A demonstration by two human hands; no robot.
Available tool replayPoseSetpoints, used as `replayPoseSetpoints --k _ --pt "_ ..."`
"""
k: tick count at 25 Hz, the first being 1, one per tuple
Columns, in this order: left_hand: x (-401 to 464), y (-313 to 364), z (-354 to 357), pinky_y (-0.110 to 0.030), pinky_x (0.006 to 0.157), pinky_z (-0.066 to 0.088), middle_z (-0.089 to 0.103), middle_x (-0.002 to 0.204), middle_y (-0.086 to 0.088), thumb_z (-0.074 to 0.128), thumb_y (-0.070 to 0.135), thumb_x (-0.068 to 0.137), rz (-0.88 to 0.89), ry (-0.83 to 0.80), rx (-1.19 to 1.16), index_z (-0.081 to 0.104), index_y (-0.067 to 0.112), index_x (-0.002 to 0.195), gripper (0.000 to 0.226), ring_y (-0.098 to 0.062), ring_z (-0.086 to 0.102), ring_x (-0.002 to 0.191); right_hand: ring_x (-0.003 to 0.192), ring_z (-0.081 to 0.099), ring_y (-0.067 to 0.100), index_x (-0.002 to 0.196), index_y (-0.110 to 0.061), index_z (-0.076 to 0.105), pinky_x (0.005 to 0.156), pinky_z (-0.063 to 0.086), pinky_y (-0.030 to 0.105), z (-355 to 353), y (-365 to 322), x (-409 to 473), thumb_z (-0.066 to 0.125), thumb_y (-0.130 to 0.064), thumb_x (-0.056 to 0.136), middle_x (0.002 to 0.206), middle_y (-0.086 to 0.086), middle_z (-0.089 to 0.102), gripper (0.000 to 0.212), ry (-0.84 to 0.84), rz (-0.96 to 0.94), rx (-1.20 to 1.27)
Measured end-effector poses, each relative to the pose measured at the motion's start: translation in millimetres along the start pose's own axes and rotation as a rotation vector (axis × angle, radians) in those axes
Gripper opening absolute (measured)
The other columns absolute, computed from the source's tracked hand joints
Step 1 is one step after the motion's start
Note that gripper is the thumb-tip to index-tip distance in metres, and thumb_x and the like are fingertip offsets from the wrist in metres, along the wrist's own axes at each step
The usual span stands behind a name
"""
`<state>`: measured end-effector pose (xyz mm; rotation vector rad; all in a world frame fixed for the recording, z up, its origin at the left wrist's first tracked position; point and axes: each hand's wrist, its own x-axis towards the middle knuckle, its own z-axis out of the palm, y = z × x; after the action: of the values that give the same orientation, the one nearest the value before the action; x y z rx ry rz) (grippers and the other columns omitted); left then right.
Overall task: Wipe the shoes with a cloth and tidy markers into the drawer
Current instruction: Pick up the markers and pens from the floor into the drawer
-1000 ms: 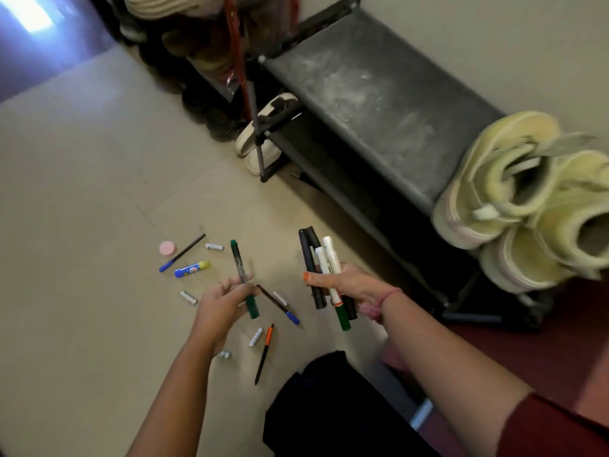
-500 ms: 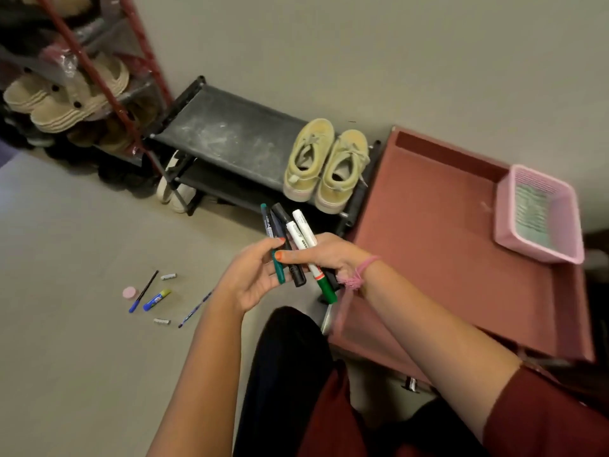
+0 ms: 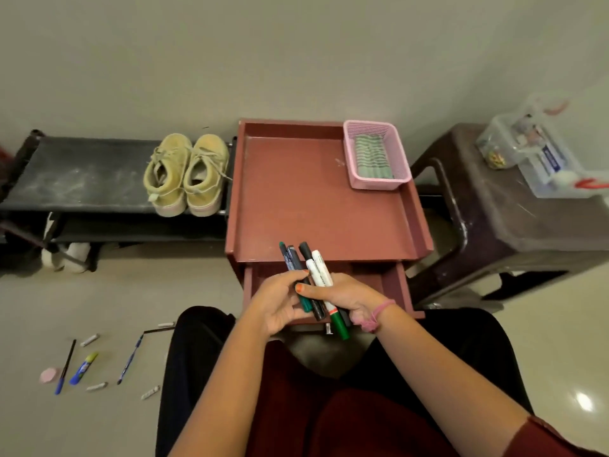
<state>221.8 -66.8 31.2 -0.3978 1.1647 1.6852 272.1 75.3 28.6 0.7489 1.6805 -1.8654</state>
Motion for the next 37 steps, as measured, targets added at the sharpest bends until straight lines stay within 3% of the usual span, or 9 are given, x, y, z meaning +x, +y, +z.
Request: replayPoseSetpoints --k 5,9,16,19,24,28,31,33,37 --pt "36.1 -26.2 36.0 -0.047 0.066 0.058 0.074 0.091 -0.013 0.055 0.01 0.094 -0.132 0.017 0.095 0.061 0.001 0.116 0.024 -0.026 0.072 0.079 0.092 0.071 0.018 0.101 -0.012 0.071 0.078 0.058 0.03 -45.6 32.2 -8.9 0.079 -0.034 0.075 0.099 0.008 0.074 0.035 0.059 0.059 -0.004" --pt "65.3 -40.7 50.2 -0.047 0.068 0.056 0.066 0.111 -0.017 0.05 0.011 0.097 -0.267 -0.001 0.162 0.057 0.001 0.121 0.027 -0.03 0.066 0.094 0.096 0.07 0.021 0.109 -0.011 0.069 0.077 0.057 0.03 -73.8 53.0 -3.5 0.076 -0.042 0.076 0.104 0.009 0.073 0.046 0.1 0.161 -0.013" --pt "118.0 -53.2 51.5 -0.048 0.075 0.054 0.065 0.108 -0.014 0.045 0.009 0.1 -0.388 0.02 0.176 0.056 0.001 0.114 0.02 -0.027 0.064 0.094 0.065 0.059 0.019 0.107 -0.002 0.063 0.065 0.048 0.033 -110.7 72.6 21.1 0.069 -0.056 0.077 0.082 0.012 0.064 0.062 0.157 0.341 -0.082" --pt "137.0 -54.3 54.0 -0.039 0.069 0.056 0.067 0.098 -0.014 0.046 0.009 0.1 -0.401 0.049 0.165 0.059 0.002 0.106 0.016 -0.025 0.066 0.087 0.061 0.063 0.017 0.106 0.0 0.062 0.063 0.052 0.028 -122.0 74.2 36.6 0.066 -0.054 0.081 0.078 0.012 0.067 0.059 0.184 0.366 -0.07" --pt "170.1 -57.1 60.3 -0.034 0.06 0.056 0.067 0.088 -0.015 0.051 0.009 0.099 -0.372 0.141 0.144 0.058 -0.002 0.105 0.015 -0.025 0.067 0.08 0.054 0.065 0.004 0.08 -0.009 0.059 0.039 0.044 0.011 -145.8 68.6 63.0 0.06 -0.05 0.087 0.06 0.0 0.065 0.042 0.229 0.425 -0.026" --pt "194.3 -68.6 57.2 -0.042 0.084 0.054 0.065 0.104 -0.016 0.054 0.012 0.097 -0.321 0.22 0.11 0.055 -0.001 0.121 0.027 -0.03 0.062 0.102 0.057 0.059 0.007 0.08 -0.012 0.06 0.05 0.046 0.018 -152.9 76.4 89.0 0.059 -0.049 0.089 0.066 -0.001 0.061 0.038 0.281 0.419 -0.046" --pt "210.6 -80.8 50.4 -0.047 0.098 0.049 0.063 0.119 -0.018 0.059 0.011 0.094 -0.266 0.307 0.129 0.052 0.0 0.125 0.033 -0.032 0.061 0.112 0.083 0.067 0.02 0.118 0.0 0.056 0.078 0.054 0.03 -152.5 89.1 108.8 0.06 -0.035 0.092 0.098 0.012 0.069 0.044 0.341 0.344 0.066" --pt "218.4 -90.1 47.0 -0.047 0.097 0.05 0.065 0.112 -0.017 0.058 0.003 0.092 -0.222 0.344 0.123 0.055 0.001 0.116 0.024 -0.03 0.064 0.102 0.108 0.061 0.029 0.131 0.002 0.047 0.094 0.047 0.034 -150.7 92.7 114.9 0.059 -0.032 0.092 0.121 0.017 0.061 0.052 0.4 0.343 0.023" --pt "226.8 -105.0 46.2 -0.034 0.075 0.05 0.063 0.09 -0.011 0.054 -0.009 0.089 -0.129 0.399 0.141 0.056 0.011 0.088 0.02 -0.023 0.061 0.081 0.111 0.057 0.03 0.129 0.0 0.049 0.082 0.042 0.027 -151.0 105.8 128.9 0.058 -0.023 0.094 0.127 0.017 0.058 0.043 0.518 0.327 -0.025"
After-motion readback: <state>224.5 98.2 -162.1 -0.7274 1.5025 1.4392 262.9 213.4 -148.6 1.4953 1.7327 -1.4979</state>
